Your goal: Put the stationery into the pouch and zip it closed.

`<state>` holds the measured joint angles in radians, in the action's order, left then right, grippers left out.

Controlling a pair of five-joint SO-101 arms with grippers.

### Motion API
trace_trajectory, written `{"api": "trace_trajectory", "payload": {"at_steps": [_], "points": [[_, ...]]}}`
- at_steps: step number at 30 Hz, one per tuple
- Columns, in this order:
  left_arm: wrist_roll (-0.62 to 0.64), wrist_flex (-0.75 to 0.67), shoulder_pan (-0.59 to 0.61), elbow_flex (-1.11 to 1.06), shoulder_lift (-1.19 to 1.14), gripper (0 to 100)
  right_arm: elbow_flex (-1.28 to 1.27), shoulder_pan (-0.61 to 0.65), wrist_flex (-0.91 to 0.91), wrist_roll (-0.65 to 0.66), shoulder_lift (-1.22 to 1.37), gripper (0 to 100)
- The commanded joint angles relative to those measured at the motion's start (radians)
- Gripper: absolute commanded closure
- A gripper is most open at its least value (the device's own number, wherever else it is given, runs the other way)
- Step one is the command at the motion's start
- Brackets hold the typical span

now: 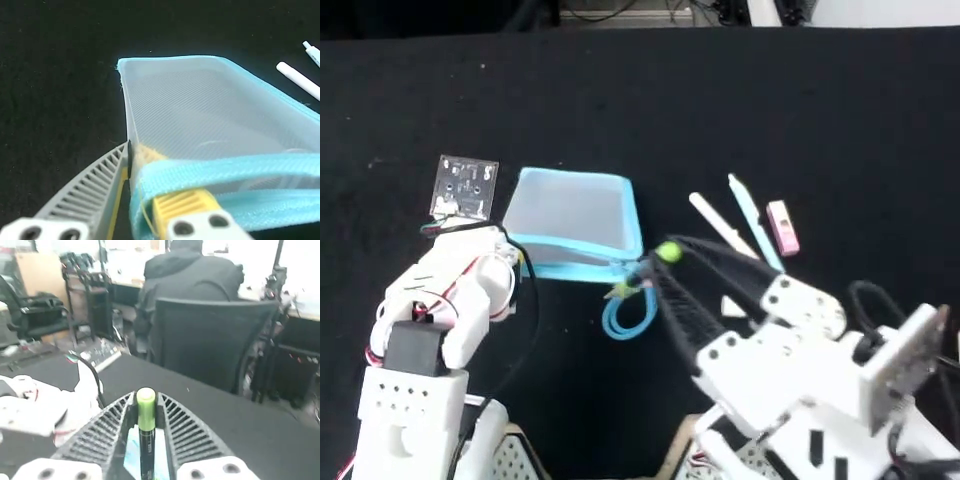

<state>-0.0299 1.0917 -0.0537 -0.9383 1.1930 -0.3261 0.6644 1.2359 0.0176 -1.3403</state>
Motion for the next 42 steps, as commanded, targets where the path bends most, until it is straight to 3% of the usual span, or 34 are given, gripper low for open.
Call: {"api": "trace_trajectory", "payload": {"at_steps": [1,5,12,19,33,42], "points": [[0.009,-0.021,0.002,0.019,0.006,97,-0.054,0.063,-0.126,-0.012,0.001,98.7],[0.009,-0.021,0.002,0.019,0.006,97,-0.189,0.135,-0.222,-0.008,0.001,98.7],[0.009,-0.021,0.002,0.019,0.006,97,-0.403,0.137,-0.456,0.193,0.001,98.7],[0.009,-0.021,0.002,0.019,0.006,97,-0.463,0.140,-0.591,0.198,0.001,98.7],[0.009,-0.020,0.002,0.019,0.006,97,-0.513,0.135,-0.562,0.204,-0.002,98.7],[0.009,-0.020,0.002,0.019,0.006,97,-0.535,0.138,-0.176,0.209,-0.237,98.7]]}}
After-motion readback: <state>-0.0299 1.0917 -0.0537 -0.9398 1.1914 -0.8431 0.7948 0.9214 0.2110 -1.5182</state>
